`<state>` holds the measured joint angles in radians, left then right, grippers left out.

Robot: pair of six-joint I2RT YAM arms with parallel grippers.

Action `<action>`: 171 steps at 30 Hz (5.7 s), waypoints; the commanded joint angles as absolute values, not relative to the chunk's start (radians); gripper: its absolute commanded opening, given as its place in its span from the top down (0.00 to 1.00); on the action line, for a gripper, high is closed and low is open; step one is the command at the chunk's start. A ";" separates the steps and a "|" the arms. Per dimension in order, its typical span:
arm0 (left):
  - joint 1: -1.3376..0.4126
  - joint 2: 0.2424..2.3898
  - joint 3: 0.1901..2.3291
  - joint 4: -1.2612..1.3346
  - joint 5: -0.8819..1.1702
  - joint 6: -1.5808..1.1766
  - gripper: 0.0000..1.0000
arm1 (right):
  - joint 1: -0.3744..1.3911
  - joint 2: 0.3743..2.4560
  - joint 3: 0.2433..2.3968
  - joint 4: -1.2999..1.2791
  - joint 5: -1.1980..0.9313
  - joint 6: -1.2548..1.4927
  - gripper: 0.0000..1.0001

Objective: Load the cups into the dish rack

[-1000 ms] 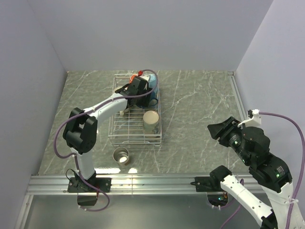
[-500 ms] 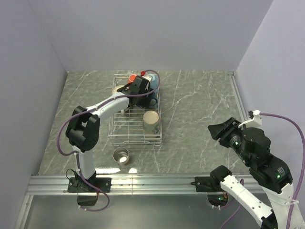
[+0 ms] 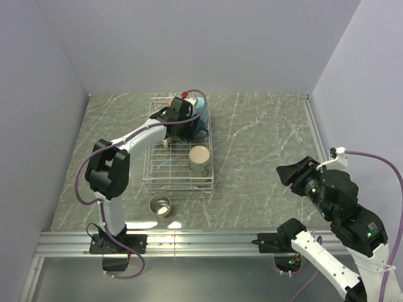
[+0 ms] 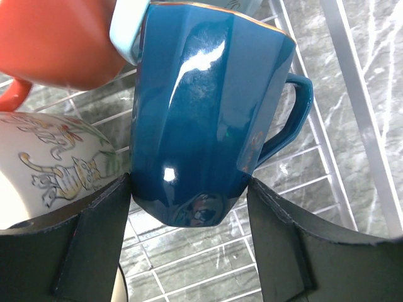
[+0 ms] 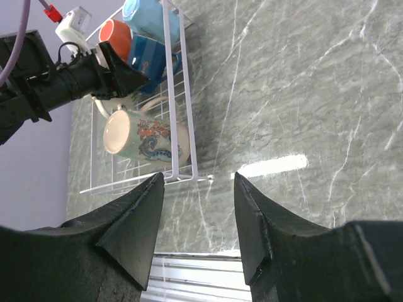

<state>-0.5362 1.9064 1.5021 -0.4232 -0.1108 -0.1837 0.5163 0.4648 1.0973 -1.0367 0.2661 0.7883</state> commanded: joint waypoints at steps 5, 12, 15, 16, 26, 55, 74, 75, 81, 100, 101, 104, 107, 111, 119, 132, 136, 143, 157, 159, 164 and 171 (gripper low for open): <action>-0.526 1.934 1.404 -0.387 0.207 -0.256 0.79 | 0.512 0.459 1.095 -1.026 0.290 0.795 0.45; -0.526 1.914 1.381 -0.431 0.265 -0.276 0.81 | 0.512 0.457 1.083 -1.014 0.285 0.798 0.45; -0.526 1.916 1.367 -0.432 0.224 -0.278 0.46 | 0.512 0.460 1.075 -1.006 0.282 0.799 0.45; -0.526 1.924 1.379 -0.445 0.204 -0.278 0.42 | 0.511 0.460 1.074 -1.002 0.281 0.798 0.45; -0.531 1.982 1.388 -0.430 0.095 -0.316 0.25 | 0.511 0.483 1.063 -0.973 0.262 0.792 0.45; -0.558 1.789 1.476 -0.540 -0.112 -0.278 0.09 | 0.511 0.508 1.002 -0.897 0.229 0.756 0.45; -0.558 2.003 1.644 -0.471 -0.081 -0.245 0.06 | 0.511 0.495 1.028 -0.956 0.250 0.744 0.45; -0.558 2.005 1.646 -0.463 -0.081 -0.245 0.05 | 0.509 0.494 1.029 -0.957 0.250 0.747 0.45; -0.555 2.046 1.686 -0.494 -0.077 -0.241 0.17 | 0.511 0.485 1.023 -0.962 0.259 0.750 0.45; -0.542 1.980 1.851 -0.825 -0.052 -0.222 0.95 | 0.511 0.500 0.940 -0.829 0.210 0.742 0.45; -0.541 1.976 1.873 -0.842 -0.051 -0.221 0.97 | 0.511 0.499 0.933 -0.821 0.198 0.742 0.45; -0.535 1.930 1.846 -0.876 -0.028 -0.233 0.98 | 0.511 0.502 0.910 -0.793 0.181 0.736 0.46; -0.535 1.893 1.813 -0.902 -0.021 -0.265 1.00 | 0.511 0.515 0.910 -0.776 0.160 0.718 0.46; -0.535 1.881 1.790 -0.936 0.011 -0.310 1.00 | 0.512 0.554 0.933 -0.767 0.134 0.674 0.46; -0.535 1.897 1.839 -1.004 0.237 -0.439 1.00 | 0.511 0.586 0.939 -0.736 0.092 0.643 0.46; -0.500 2.008 2.131 -1.190 0.374 -0.704 1.00 | 0.511 0.502 0.867 -0.753 0.052 0.641 0.46; -0.460 1.956 1.996 -1.108 0.529 -0.800 1.00 | 0.512 0.477 0.847 -0.756 0.035 0.649 0.46; -0.365 1.835 1.852 -1.000 0.682 -0.985 1.00 | 0.511 0.423 0.793 -0.756 0.015 0.666 0.46; -0.305 1.755 1.643 -0.945 0.845 -1.136 1.00 | 0.511 0.422 0.710 -0.687 -0.041 0.672 0.47; -0.305 1.775 1.646 -0.936 0.865 -1.147 1.00 | 0.511 0.426 0.706 -0.674 -0.046 0.670 0.47; -0.305 1.870 1.767 -1.101 0.827 -1.085 1.00 | 0.508 0.428 0.681 -0.655 -0.044 0.680 0.47; -0.307 1.962 1.812 -1.196 0.750 -1.097 1.00 | 0.509 0.403 0.641 -0.634 -0.025 0.707 0.47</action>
<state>-0.3023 1.9621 1.7557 -1.1145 0.7467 -1.0698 0.5163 0.4187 0.6537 -0.6868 -0.0383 0.6914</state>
